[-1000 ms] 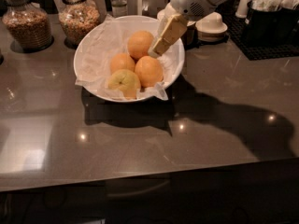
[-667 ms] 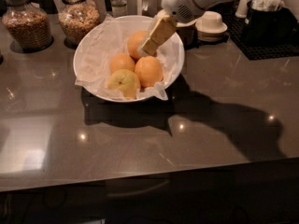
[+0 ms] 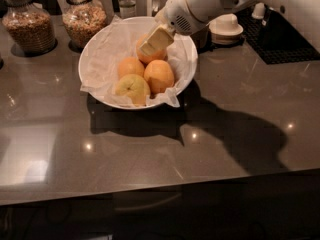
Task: Pick orange from white bowl
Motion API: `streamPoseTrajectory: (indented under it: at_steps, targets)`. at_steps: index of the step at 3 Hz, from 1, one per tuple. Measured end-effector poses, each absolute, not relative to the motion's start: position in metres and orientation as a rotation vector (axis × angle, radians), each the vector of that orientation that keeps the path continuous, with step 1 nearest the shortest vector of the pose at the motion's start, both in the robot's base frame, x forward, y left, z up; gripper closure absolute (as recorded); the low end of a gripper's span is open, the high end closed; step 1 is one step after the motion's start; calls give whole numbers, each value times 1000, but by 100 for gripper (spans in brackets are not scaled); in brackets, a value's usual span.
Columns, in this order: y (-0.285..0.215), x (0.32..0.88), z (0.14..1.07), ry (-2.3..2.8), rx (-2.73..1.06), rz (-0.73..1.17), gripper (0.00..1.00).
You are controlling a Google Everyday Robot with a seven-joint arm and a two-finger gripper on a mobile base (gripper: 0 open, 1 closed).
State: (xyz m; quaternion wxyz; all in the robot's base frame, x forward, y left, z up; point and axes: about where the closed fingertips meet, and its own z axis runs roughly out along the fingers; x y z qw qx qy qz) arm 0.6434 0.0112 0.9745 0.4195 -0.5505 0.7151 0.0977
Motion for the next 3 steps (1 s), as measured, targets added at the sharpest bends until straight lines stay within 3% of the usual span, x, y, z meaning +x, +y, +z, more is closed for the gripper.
streamPoseTrajectory:
  at_steps: [1, 2, 3]
  targets:
    - [9, 652, 957, 1867, -1327, 215, 30]
    - [7, 663, 947, 1919, -1281, 153, 18]
    - [10, 676, 940, 1949, -1248, 98, 19]
